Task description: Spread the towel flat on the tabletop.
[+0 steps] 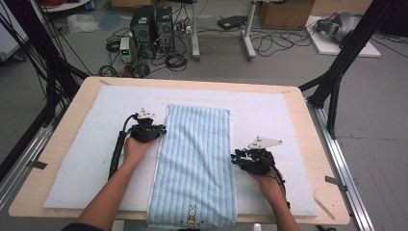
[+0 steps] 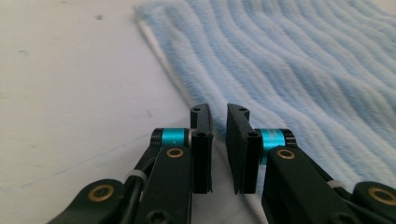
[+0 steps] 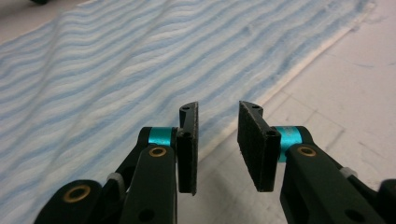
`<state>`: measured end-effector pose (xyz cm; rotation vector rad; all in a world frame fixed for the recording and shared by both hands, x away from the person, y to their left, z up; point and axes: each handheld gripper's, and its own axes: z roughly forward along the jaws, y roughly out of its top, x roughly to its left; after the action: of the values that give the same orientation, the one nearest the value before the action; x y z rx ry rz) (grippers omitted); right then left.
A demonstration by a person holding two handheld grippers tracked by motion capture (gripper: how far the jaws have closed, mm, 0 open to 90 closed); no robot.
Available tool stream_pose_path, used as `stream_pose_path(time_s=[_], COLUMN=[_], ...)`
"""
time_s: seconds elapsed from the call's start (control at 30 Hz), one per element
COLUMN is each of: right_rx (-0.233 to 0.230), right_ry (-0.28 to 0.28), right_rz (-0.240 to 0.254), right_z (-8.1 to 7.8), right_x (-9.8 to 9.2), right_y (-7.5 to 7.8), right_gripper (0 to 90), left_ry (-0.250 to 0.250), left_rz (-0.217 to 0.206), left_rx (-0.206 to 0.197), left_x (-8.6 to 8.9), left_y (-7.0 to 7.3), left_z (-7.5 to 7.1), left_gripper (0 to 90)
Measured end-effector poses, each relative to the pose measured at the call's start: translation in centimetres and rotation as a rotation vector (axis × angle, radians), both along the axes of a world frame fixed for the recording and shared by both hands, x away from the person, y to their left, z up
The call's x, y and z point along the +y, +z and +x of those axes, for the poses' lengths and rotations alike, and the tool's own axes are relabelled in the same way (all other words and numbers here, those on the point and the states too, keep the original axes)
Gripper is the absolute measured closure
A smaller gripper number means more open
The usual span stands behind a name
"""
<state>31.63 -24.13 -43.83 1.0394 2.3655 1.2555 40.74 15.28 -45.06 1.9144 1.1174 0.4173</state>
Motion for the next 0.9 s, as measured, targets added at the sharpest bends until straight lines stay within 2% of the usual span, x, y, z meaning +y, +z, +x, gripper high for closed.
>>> stream_pose_path(time_s=[0.07, 0.17, 0.2, 0.27, 0.3, 0.4, 0.47, 0.5, 0.53, 0.63, 0.67, 0.73, 0.77, 0.8, 0.87, 0.9], right_rx=[-0.001, -0.013, -0.023, -0.031, -0.037, -0.035, -0.035, -0.032, -0.025, -0.003, 0.008, 0.038, 0.054, 0.041, 0.046, 0.035], right_ry=[-0.007, -0.021, -0.027, -0.051, -0.072, -0.139, -0.175, -0.191, -0.203, -0.253, -0.261, -0.28, -0.284, -0.289, -0.262, -0.261], right_rz=[0.0, -0.004, -0.007, -0.016, -0.025, -0.045, -0.05, -0.066, -0.08, -0.097, -0.103, -0.135, -0.142, -0.129, -0.143, -0.174], right_z=[0.4, 1.0, 1.3, 2.0, 2.4, 4.6, 6.3, 7.1, 8.0, 10.3, 11.0, 12.0, 12.5, 12.7, 13.2, 13.4], right_x=[0.0, 0.2, 0.3, 0.5, 0.7, 1.2, 1.6, 1.9, 2.2, 3.0, 3.2, 3.7, 3.9, 3.9, 4.1, 4.4], right_y=[0.0, 0.3, 0.4, 0.6, 0.6, 0.8, 1.0, 1.0, 0.9, 0.4, 0.2, -0.4, -0.7, -0.7, -0.6, -0.5], right_gripper=[68.5, 68.5, 68.6, 69.4, 70.1, 70.2, 70.0, 69.6, 68.5, 65.9, 64.9, 64.9, 66.4, 74.9, 86.2, 86.4], left_ry=[-0.005, 0.005, 0.004, 0.034, 0.043, 0.051, 0.056, 0.07, 0.078, 0.081, 0.076, 0.075, 0.07, 0.069, 0.06, 0.065], left_rz=[0.029, 0.045, 0.066, 0.114, 0.115, 0.099, 0.074, 0.072, 0.054, 0.002, -0.021, -0.026, -0.035, -0.036, -0.031, -0.032], left_rx=[-0.004, -0.008, -0.014, -0.03, -0.028, -0.016, -0.01, -0.006, 0.006, 0.028, 0.032, 0.031, 0.03, 0.026, 0.025, 0.027], left_x=[-0.2, -0.3, -0.4, -0.6, -0.5, -0.2, 0.1, 0.3, 0.4, 1.0, 1.1, 1.1, 1.0, 1.0, 0.9, 0.8], left_y=[0.0, 0.0, 0.0, 0.2, 0.2, 0.2, 0.1, 0.1, 0.1, 0.1, 0.1, 0.2, 0.2, 0.2, 0.2, 0.2], left_z=[0.0, 0.0, -0.1, -0.2, -0.2, -0.2, -0.2, -0.1, -0.1, 0.1, 0.1, 0.1, 0.1, 0.0, 0.0, 0.0], left_gripper=[79.9, 87.1, 87.8, 88.2, 88.3, 88.2, 87.4, 84.1, 77.7, 68.1, 67.0, 65.8, 65.8, 65.8, 66.3, 66.7])
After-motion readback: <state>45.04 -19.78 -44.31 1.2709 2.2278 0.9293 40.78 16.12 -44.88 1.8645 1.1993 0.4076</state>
